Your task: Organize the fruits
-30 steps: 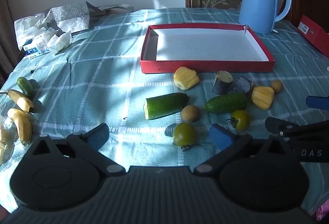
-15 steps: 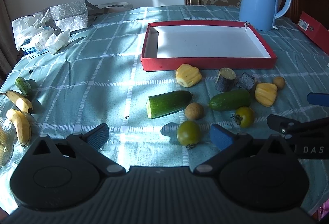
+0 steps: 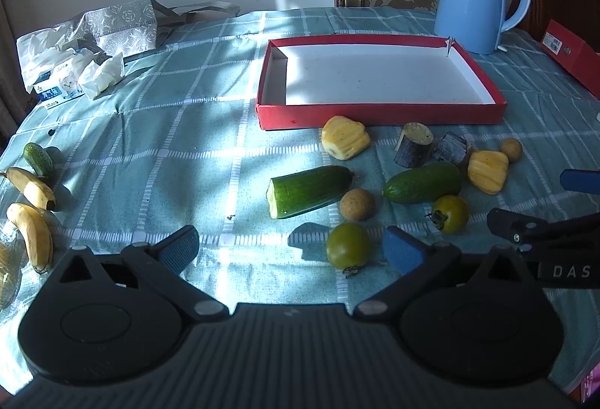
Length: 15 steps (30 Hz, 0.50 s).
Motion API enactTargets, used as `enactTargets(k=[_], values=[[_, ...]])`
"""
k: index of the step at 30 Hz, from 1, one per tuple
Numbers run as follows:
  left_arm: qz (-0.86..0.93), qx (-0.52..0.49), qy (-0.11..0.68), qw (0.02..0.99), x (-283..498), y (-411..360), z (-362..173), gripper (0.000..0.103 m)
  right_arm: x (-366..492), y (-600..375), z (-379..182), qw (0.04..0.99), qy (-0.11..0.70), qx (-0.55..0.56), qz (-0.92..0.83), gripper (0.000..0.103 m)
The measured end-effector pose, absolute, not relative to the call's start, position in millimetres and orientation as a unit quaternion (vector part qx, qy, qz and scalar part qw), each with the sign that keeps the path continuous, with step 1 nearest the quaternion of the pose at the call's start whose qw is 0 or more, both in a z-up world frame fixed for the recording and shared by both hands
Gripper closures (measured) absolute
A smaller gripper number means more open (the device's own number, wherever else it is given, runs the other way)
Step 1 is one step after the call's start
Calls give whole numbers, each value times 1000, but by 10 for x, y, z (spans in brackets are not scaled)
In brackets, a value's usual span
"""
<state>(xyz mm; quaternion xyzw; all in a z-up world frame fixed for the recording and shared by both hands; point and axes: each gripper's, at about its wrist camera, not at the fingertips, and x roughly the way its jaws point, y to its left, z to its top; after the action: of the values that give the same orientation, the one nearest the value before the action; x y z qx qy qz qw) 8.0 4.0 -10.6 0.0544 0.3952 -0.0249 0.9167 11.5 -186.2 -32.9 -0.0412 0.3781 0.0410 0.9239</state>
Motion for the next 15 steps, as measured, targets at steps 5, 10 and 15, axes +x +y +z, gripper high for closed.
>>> enactTargets(k=[5,10,15], values=[[-27,56,396,916,107,44,-114,0,141,-1852,-329,924,379,-39,39,0],[-28,56,397,916,118,50,-126,0,156,-1839,-339,923,380,-39,41,0],[-29,60,397,915,128,53,-139,0,183,-1839,-359,922,383,-38,39,0]])
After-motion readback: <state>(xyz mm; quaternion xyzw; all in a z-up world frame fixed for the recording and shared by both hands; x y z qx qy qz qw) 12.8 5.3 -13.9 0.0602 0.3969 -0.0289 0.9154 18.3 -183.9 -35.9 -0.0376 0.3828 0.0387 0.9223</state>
